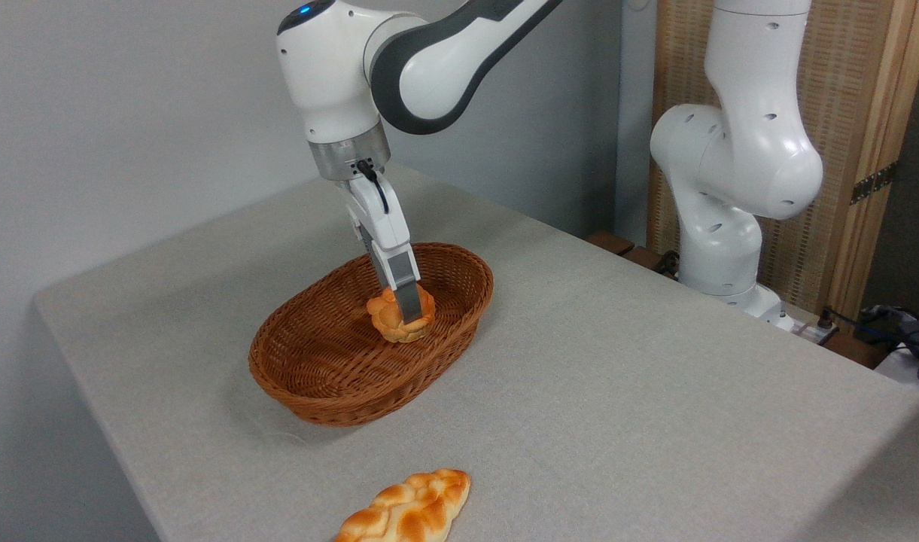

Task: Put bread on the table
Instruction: 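Close the gripper fingers around the round bun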

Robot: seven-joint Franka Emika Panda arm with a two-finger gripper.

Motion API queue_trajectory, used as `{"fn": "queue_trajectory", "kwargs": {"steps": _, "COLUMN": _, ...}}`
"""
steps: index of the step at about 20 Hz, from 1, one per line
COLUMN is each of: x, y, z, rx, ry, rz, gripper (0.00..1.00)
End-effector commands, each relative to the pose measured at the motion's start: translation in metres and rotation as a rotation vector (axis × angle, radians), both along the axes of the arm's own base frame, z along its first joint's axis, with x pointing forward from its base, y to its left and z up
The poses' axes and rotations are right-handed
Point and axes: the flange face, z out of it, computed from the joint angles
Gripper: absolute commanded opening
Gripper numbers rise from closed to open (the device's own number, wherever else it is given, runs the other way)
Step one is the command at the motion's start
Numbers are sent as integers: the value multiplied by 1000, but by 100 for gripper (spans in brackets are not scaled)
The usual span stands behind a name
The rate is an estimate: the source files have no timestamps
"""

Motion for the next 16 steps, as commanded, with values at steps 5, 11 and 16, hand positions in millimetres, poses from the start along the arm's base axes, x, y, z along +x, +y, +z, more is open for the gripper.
{"fn": "queue_trajectory", "kwargs": {"steps": 5, "x": -1, "y": -1, "z": -3, "rx": -18, "ry": -7, "rz": -54, "gripper": 45}}
{"fn": "queue_trajectory", "kwargs": {"steps": 11, "x": -1, "y": -1, "z": -4, "rx": -18, "ry": -5, "rz": -57, "gripper": 45}}
{"fn": "queue_trajectory", "kwargs": {"steps": 16, "x": -1, "y": -1, "z": -4, "rx": -18, "ry": -5, "rz": -57, "gripper": 44}}
